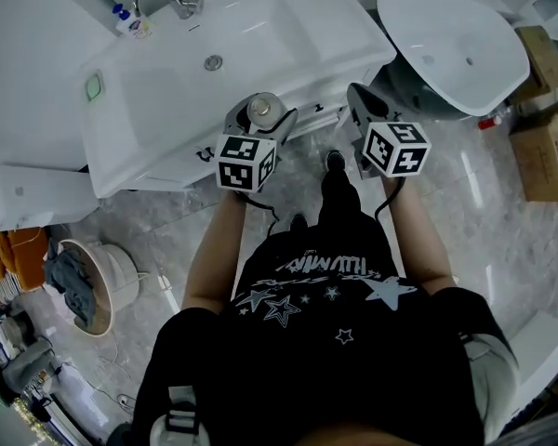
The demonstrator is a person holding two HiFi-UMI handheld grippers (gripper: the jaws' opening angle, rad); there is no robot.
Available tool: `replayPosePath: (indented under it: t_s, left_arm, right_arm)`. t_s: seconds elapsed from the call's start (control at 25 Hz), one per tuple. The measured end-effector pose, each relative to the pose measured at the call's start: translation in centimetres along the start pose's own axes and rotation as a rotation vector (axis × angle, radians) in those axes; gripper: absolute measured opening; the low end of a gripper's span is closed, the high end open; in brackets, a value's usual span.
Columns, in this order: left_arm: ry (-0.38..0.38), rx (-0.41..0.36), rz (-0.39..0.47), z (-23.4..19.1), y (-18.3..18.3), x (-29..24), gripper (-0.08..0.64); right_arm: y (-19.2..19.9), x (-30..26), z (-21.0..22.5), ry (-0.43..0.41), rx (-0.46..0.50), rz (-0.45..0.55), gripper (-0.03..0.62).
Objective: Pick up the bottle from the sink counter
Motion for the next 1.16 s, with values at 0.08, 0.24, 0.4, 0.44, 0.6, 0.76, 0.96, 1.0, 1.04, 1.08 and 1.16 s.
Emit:
replayPosePath:
  t_s: [0.08,0.24,0.4,0.44,0.6,0.76,0.96,1.0,1.04,1.08,1.16]
  left_arm:
    - [0.01,0.001,0.0,0.4,0.5,1.4,0.344]
    - [0.024,0.01,-0.001,1.0,1.3,3.4,0.344]
    - [0.038,0.009,-0.002,1.6,1.5,4.2,0.344]
    - [0.042,0.007,0.0,1.8,1.5,4.3,0.344]
    - [0.044,-0.006,0.012,2.6,1.1,4.6,0.344]
    - [0.041,-0.002,0.016,3.6,1.0,4.7,0.344]
    - [0.027,0.005,0.013,5.8,0.7,5.4,0.344]
    - [0.023,0.005,0.014,6.3,0.6,5.5,0.344]
    - [0.018,0.005,0.015,6.9,0.5,5.7,0.344]
    - [0.015,0.005,0.016,7.4,0.4,5.8,0.344]
    - [0.009,0.004,0.016,8.6,0.4,6.2,0.344]
  right_arm:
    - [0.4,1.3,-1.0,0.012,0.0,0.004,0.006]
    - [1.0,3.5,-2.3,0.029,0.001,0.005,0.006]
    - [1.0,4.9,-2.6,0.039,0.013,0.002,0.006]
    - [1.0,5.1,-2.6,0.04,0.016,0.002,0.006]
    - [0.9,5.8,-2.7,0.033,0.025,0.006,0.006]
    - [1.3,6.7,-2.6,0.015,0.028,-0.005,0.006]
    - [1.5,9.2,-1.9,0.0,0.024,-0.015,0.006]
    - [1.4,9.8,-1.8,-0.003,0.023,-0.014,0.006]
    - [1.3,10.3,-1.7,-0.007,0.024,-0.014,0.006]
    - [1.2,10.9,-1.6,-0.012,0.026,-0.014,0.006]
    - [1.3,12.0,-1.3,-0.021,0.028,-0.017,0.006]
Point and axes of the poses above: the fingertips, and each gripper's own axes: x backward along the fingers, z to its right, y out of its underside, the point moved 4 cm from there along x, backward along the fingers, and after that the axes turned 4 degrees about z, right-handed, at the moved point
